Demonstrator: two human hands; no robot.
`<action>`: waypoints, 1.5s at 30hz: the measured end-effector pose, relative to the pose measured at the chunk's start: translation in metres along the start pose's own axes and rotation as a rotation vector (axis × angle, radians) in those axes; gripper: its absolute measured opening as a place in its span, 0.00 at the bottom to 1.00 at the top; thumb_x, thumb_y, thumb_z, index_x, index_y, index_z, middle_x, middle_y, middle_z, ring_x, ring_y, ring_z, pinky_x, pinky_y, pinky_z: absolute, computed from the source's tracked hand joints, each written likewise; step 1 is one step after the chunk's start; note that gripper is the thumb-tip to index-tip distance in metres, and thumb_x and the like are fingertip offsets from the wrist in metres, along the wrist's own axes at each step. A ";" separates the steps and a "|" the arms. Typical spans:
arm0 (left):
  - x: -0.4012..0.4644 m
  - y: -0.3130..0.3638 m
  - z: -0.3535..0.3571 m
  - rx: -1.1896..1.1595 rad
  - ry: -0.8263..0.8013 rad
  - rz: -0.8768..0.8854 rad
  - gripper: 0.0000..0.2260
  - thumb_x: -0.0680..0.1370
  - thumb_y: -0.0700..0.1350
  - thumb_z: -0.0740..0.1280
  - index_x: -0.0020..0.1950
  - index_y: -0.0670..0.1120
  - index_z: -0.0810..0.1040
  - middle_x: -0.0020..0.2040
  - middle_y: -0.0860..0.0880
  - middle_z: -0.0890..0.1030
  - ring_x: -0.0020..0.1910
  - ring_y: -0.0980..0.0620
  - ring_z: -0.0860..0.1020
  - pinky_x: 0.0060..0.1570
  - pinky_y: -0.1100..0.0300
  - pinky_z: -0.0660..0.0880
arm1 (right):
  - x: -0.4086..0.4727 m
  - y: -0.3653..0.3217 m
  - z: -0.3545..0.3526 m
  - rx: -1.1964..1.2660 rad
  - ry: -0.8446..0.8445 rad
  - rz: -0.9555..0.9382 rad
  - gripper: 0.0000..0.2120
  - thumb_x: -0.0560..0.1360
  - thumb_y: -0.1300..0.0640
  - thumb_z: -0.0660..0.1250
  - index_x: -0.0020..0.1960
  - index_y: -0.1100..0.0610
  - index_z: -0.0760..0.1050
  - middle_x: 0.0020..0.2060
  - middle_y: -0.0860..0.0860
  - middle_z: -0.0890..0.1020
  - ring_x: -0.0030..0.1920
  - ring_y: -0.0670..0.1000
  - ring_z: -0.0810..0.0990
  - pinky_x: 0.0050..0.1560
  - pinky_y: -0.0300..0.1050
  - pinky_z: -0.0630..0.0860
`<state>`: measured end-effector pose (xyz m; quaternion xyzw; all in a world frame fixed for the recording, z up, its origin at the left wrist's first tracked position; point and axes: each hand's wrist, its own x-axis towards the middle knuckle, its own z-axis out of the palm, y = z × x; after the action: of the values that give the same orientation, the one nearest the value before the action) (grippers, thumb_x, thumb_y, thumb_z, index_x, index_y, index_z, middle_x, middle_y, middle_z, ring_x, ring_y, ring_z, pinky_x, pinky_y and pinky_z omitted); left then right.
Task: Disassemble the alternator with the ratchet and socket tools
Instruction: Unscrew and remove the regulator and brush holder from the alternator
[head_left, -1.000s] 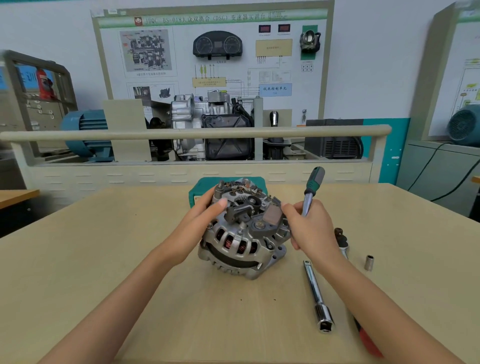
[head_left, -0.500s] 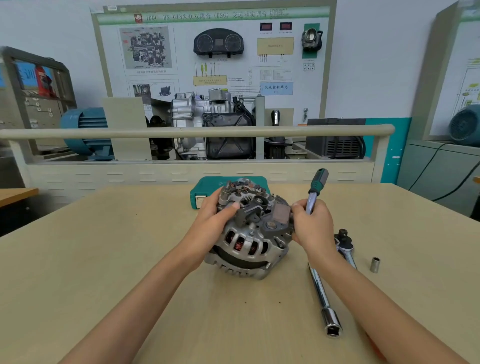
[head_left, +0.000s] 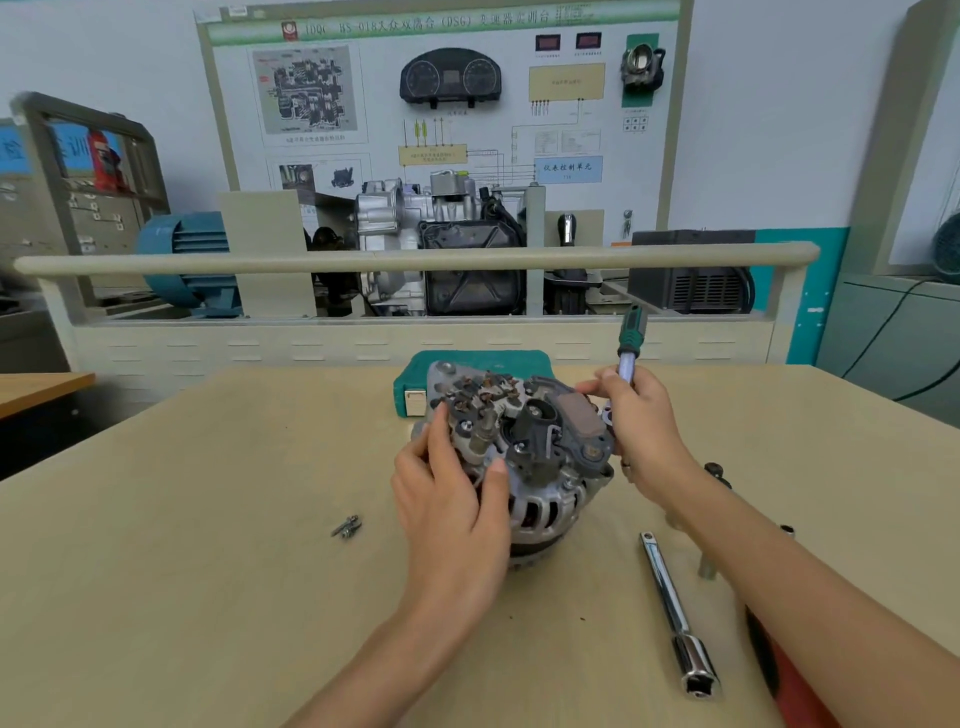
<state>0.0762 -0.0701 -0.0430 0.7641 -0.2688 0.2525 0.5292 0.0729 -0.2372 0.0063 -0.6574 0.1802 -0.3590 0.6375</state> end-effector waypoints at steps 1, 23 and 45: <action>0.000 -0.001 -0.002 -0.013 -0.012 0.004 0.29 0.78 0.47 0.61 0.76 0.48 0.52 0.58 0.52 0.59 0.52 0.68 0.53 0.58 0.76 0.46 | -0.002 -0.001 -0.001 0.024 0.023 0.012 0.11 0.82 0.56 0.54 0.42 0.51 0.69 0.40 0.47 0.79 0.32 0.47 0.70 0.22 0.35 0.67; -0.030 -0.004 -0.014 -0.026 0.021 -0.053 0.29 0.80 0.45 0.57 0.76 0.46 0.46 0.61 0.51 0.57 0.57 0.66 0.53 0.62 0.70 0.49 | -0.072 -0.076 0.043 0.747 -0.530 0.056 0.15 0.81 0.58 0.51 0.40 0.60 0.70 0.19 0.49 0.69 0.13 0.43 0.57 0.16 0.31 0.52; 0.027 0.006 -0.037 0.096 -0.264 0.304 0.25 0.70 0.49 0.66 0.67 0.51 0.69 0.67 0.60 0.60 0.68 0.64 0.55 0.65 0.75 0.51 | -0.051 -0.068 0.037 0.636 -0.478 0.035 0.14 0.82 0.57 0.51 0.42 0.60 0.70 0.19 0.49 0.69 0.13 0.44 0.56 0.18 0.32 0.51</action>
<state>0.0877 -0.0414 -0.0092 0.7655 -0.4359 0.2397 0.4081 0.0491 -0.1675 0.0628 -0.4892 -0.0823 -0.2231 0.8391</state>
